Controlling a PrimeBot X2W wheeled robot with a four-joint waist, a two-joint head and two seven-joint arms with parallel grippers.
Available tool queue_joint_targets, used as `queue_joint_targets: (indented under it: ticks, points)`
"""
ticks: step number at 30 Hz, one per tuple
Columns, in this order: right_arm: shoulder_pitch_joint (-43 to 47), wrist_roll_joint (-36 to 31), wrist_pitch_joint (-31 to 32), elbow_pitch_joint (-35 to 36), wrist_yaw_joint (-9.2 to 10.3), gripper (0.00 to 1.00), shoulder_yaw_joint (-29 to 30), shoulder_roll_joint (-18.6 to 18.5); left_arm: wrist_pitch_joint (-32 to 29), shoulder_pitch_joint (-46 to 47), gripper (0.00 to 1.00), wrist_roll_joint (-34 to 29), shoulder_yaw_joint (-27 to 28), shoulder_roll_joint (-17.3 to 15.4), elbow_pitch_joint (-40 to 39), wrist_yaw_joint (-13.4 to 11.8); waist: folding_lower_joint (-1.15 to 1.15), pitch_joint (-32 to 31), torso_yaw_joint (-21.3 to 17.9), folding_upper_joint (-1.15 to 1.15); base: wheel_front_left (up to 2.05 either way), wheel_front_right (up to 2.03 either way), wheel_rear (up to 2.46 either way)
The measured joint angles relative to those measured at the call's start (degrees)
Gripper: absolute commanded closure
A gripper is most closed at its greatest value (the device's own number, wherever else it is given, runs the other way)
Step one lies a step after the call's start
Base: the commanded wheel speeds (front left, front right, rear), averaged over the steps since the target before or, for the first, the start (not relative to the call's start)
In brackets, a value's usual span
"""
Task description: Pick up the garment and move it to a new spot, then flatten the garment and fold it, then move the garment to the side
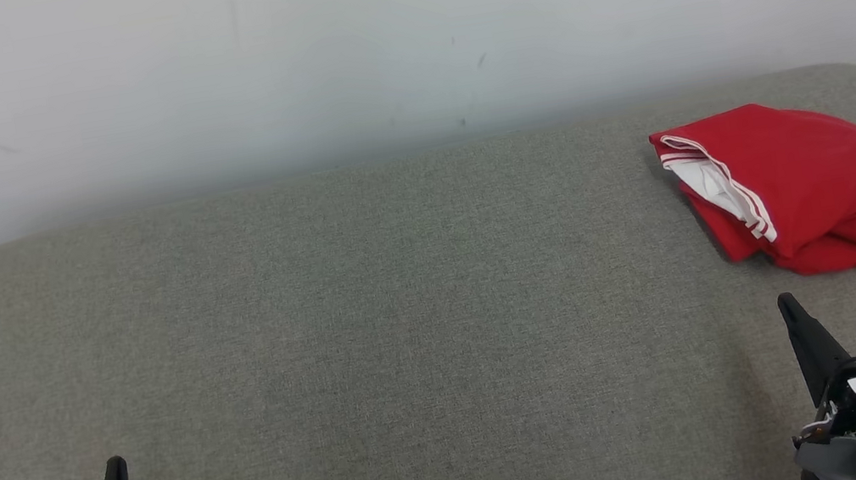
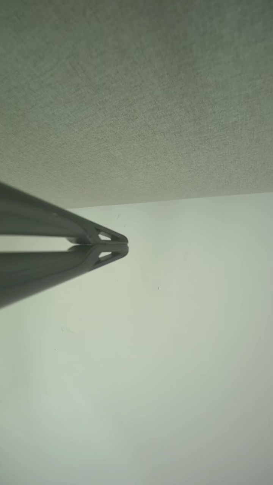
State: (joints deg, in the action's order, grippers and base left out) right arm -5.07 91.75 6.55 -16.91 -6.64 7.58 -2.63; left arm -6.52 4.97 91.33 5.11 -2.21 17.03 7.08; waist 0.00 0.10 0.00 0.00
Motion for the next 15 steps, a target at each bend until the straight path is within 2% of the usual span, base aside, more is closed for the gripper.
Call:
queue_joint_targets:
  ticks: [15]
  points:
    - [-0.01, 0.00, 0.00, -0.02, -0.19, 1.00, 0.00, 0.00, 0.01, 0.00, 1.00, 0.00, 0.00, 0.00, 0.02, 0.00, 0.00, 0.00, 0.00, 0.00, 0.00, 0.00, 0.00]
